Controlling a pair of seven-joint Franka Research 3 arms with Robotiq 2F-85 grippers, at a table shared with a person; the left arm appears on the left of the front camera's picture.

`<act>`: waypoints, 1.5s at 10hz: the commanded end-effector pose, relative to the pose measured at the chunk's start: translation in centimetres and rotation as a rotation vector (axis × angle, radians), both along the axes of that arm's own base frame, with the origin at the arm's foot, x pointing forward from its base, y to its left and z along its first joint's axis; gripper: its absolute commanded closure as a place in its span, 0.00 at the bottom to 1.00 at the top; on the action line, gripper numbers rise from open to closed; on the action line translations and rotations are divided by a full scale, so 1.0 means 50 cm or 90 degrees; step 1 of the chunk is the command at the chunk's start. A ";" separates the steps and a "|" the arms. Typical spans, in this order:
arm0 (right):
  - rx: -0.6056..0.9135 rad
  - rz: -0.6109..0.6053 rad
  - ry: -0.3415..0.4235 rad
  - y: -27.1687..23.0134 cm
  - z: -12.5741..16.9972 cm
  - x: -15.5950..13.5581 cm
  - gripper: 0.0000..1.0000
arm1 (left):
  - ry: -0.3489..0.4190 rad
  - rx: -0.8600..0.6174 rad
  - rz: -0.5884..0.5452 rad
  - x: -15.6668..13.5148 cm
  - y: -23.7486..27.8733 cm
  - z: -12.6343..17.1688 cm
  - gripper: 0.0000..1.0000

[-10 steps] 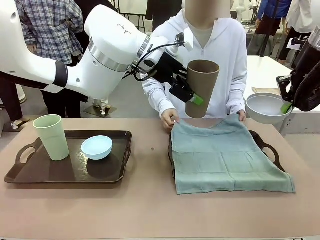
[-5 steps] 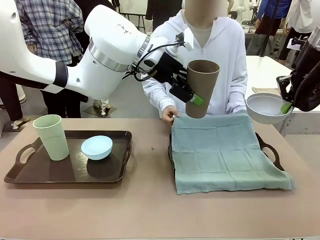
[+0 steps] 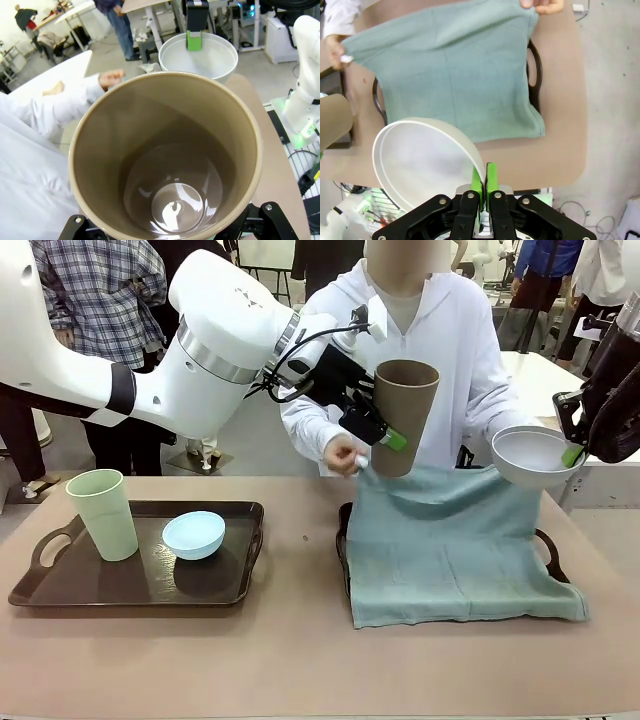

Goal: Set up a tray with a mat and arrange the tableware.
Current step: Place the Picnic Bowl and Reusable plastic cup back onto the Handle tray in front of the human's position.

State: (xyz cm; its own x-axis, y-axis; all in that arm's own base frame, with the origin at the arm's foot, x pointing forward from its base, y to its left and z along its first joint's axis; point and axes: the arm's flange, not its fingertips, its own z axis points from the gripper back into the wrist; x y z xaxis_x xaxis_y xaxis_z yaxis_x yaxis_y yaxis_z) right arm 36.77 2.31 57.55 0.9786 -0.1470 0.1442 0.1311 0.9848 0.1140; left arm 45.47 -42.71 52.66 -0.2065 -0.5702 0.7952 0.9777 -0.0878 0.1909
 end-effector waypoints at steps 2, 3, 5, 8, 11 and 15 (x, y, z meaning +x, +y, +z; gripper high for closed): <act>-0.001 0.004 -0.009 0.000 -0.001 0.001 1.00 | -0.004 -0.004 -0.011 -0.001 0.005 0.005 0.72; -0.001 0.004 -0.009 0.000 -0.001 0.001 1.00 | -0.004 -0.004 -0.011 -0.001 0.005 0.005 0.72; -0.001 0.004 -0.009 0.000 -0.001 0.001 1.00 | -0.004 -0.004 -0.011 -0.001 0.005 0.005 0.72; -0.001 0.004 -0.009 0.000 -0.001 0.001 1.00 | -0.004 -0.004 -0.011 -0.001 0.005 0.005 0.72; -0.001 0.004 -0.009 0.000 -0.001 0.001 1.00 | -0.004 -0.004 -0.011 -0.001 0.005 0.005 0.72; -0.001 0.004 -0.009 0.000 -0.001 0.001 1.00 | -0.004 -0.004 -0.011 -0.001 0.005 0.005 0.72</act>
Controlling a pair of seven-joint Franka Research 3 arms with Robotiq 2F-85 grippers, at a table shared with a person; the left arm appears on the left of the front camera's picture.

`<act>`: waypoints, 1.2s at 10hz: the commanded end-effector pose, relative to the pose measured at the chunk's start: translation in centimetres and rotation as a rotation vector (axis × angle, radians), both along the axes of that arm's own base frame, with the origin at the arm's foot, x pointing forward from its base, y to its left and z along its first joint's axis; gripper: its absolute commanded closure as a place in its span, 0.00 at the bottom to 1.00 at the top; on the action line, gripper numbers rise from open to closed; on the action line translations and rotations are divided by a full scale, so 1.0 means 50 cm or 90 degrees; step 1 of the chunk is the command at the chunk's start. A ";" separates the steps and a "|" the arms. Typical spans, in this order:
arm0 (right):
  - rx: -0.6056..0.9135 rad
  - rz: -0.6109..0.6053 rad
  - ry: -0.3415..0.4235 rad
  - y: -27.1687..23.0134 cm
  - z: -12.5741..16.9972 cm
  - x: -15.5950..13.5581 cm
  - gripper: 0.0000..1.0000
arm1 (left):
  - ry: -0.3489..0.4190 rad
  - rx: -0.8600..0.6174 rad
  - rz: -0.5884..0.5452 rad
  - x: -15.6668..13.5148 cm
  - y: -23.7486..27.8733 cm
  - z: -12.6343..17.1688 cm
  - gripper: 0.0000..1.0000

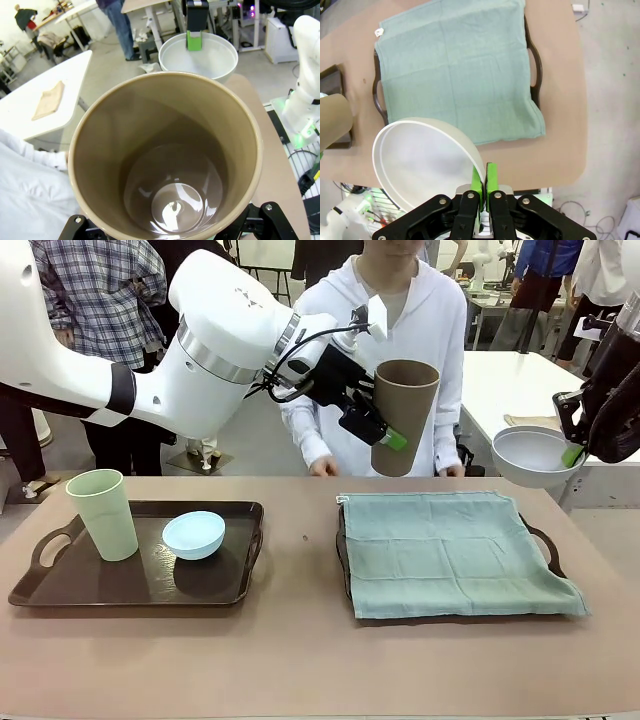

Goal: Set up a tray with a mat and arrange the tableware.
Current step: Place the Picnic Bowl and Reusable plastic cup back onto the Handle tray in front of the human's position.

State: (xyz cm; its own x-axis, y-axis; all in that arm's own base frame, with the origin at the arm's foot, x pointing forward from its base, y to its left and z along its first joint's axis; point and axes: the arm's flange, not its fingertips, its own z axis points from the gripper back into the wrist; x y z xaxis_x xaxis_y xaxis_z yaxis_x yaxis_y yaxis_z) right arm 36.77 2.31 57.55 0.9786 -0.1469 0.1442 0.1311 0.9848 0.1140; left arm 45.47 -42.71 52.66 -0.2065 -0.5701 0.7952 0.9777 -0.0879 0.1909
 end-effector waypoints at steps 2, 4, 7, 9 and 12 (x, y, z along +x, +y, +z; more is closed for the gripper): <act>-0.001 0.004 -0.009 0.000 -0.001 0.001 1.00 | -0.004 -0.004 -0.011 -0.001 0.005 0.005 0.72; 0.000 0.000 0.000 0.000 0.000 0.000 0.96 | 0.000 0.000 0.000 0.000 0.000 0.000 0.15; -0.002 0.030 0.026 -0.007 -0.160 0.062 0.96 | 0.048 -0.037 -0.002 0.062 0.003 -0.163 0.15; -0.015 0.052 0.020 0.002 -0.265 0.092 0.96 | 0.043 -0.056 -0.034 0.090 -0.005 -0.239 0.15; -0.005 0.066 0.003 0.010 -0.356 0.113 0.96 | 0.044 -0.047 -0.068 0.106 -0.023 -0.323 0.15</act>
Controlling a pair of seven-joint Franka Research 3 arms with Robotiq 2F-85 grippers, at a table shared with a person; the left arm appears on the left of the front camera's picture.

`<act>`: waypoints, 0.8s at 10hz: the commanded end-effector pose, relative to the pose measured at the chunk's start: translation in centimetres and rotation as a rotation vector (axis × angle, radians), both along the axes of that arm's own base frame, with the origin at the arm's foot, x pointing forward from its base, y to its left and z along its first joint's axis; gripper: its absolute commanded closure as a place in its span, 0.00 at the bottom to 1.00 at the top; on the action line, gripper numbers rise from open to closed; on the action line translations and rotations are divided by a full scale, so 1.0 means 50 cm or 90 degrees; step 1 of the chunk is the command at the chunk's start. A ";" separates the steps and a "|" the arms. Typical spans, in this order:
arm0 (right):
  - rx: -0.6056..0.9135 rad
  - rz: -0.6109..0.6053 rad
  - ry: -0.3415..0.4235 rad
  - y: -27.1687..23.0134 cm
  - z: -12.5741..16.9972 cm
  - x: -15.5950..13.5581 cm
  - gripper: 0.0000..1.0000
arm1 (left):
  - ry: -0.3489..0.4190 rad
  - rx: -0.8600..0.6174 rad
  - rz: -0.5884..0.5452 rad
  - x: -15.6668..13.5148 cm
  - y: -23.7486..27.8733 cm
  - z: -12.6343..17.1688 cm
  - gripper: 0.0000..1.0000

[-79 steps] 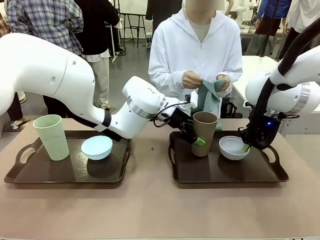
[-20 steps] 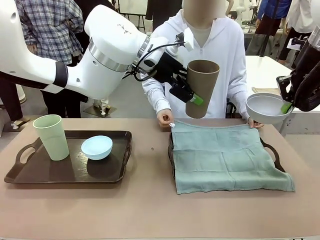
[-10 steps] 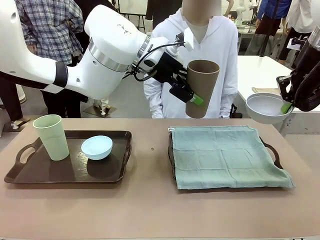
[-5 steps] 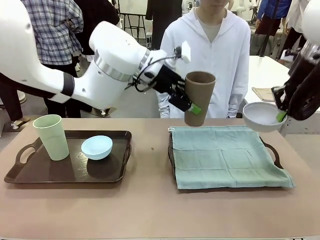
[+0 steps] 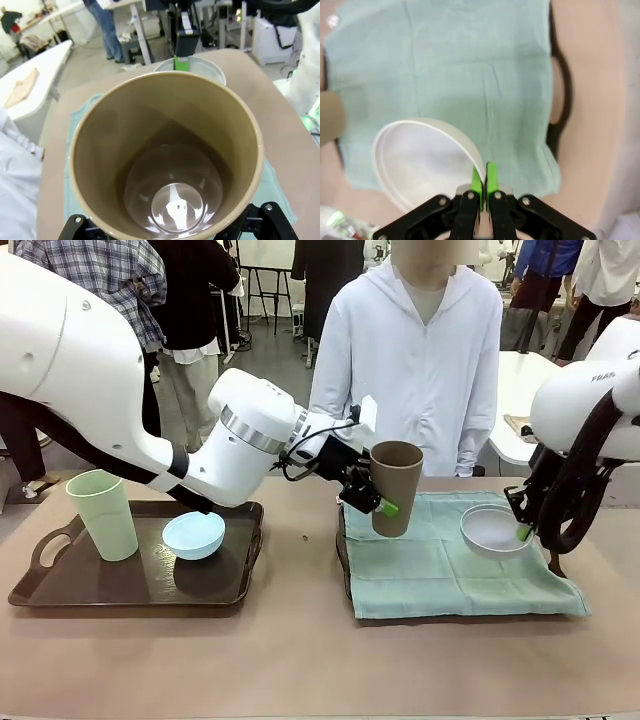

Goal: Set up a tray with a mat and arrange the tableware.
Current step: Place the Picnic Bowl and Reusable plastic cup back onto the Handle tray in front of the human's position.

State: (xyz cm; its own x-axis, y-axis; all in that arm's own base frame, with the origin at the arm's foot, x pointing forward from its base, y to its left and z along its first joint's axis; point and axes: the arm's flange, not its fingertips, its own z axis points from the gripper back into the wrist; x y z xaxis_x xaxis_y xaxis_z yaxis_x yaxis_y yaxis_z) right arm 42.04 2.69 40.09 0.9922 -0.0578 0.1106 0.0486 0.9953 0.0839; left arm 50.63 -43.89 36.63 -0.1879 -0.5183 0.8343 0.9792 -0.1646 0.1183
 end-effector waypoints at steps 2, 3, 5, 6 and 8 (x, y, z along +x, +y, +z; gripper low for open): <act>0.000 0.000 0.000 0.000 0.000 0.000 0.96 | 0.000 0.000 0.000 0.000 0.000 0.000 0.15; 0.000 0.000 0.000 0.000 0.000 0.000 0.96 | 0.000 0.000 0.000 0.000 0.000 0.000 0.15; 0.001 0.004 -0.007 0.003 -0.007 0.005 0.96 | 0.008 0.001 -0.004 0.001 -0.003 -0.016 0.15; 0.032 0.011 0.026 -0.003 -0.021 0.019 0.96 | -0.004 -0.005 -0.011 0.005 -0.008 -0.028 0.15; 0.059 0.021 0.046 -0.002 -0.049 0.036 0.96 | -0.003 -0.017 -0.018 0.010 -0.010 -0.054 0.15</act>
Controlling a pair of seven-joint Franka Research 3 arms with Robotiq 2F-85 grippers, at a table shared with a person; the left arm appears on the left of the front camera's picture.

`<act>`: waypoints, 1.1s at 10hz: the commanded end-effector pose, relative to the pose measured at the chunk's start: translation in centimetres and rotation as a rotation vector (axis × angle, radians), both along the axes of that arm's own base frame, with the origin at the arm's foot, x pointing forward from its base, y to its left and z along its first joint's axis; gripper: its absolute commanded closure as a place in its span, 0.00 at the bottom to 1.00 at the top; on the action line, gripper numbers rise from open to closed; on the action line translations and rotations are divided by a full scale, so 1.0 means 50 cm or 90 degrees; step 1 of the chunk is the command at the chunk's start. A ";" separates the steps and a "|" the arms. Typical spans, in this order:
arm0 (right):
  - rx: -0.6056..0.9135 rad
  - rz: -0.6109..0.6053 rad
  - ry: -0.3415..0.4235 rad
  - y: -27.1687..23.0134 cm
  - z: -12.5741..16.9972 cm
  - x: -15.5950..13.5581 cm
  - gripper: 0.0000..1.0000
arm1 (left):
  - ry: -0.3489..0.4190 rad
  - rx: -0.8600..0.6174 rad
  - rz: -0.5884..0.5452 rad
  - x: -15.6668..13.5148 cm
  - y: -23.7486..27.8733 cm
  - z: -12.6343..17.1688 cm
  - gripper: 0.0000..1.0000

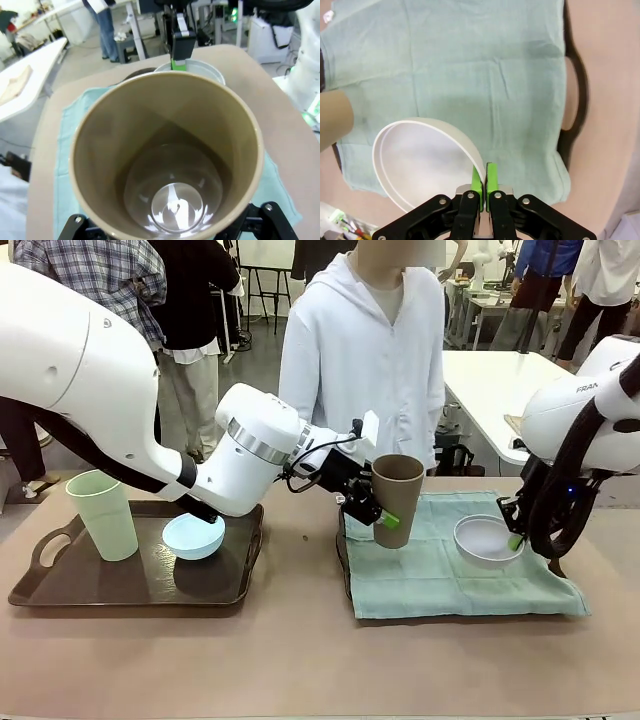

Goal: Set up a tray with a mat and arrange the tableware.
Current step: Place the Picnic Bowl and Reusable plastic cup back onto the Handle tray in front of the human's position.

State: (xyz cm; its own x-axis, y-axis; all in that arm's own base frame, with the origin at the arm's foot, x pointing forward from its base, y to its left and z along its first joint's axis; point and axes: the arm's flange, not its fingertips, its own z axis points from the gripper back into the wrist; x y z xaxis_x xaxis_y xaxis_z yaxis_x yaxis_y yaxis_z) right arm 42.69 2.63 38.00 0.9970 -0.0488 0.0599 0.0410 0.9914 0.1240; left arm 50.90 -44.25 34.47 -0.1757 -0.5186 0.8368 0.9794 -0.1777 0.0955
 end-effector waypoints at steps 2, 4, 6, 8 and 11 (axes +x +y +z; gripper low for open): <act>0.035 0.016 0.023 0.005 -0.037 0.043 0.96 | -0.029 -0.018 -0.029 0.010 -0.016 -0.030 0.15; 0.038 0.021 0.011 0.018 -0.061 0.052 0.96 | -0.033 -0.014 -0.045 0.009 -0.027 -0.046 0.15; 0.038 0.025 -0.001 0.023 -0.083 0.063 0.96 | -0.037 -0.015 -0.054 0.014 -0.030 -0.060 0.15; 0.035 0.029 -0.003 0.026 -0.098 0.070 0.96 | -0.027 -0.015 -0.058 0.014 -0.032 -0.063 0.15; 0.017 0.041 -0.011 0.022 -0.094 0.070 0.36 | -0.007 -0.011 -0.060 0.017 -0.032 -0.064 0.00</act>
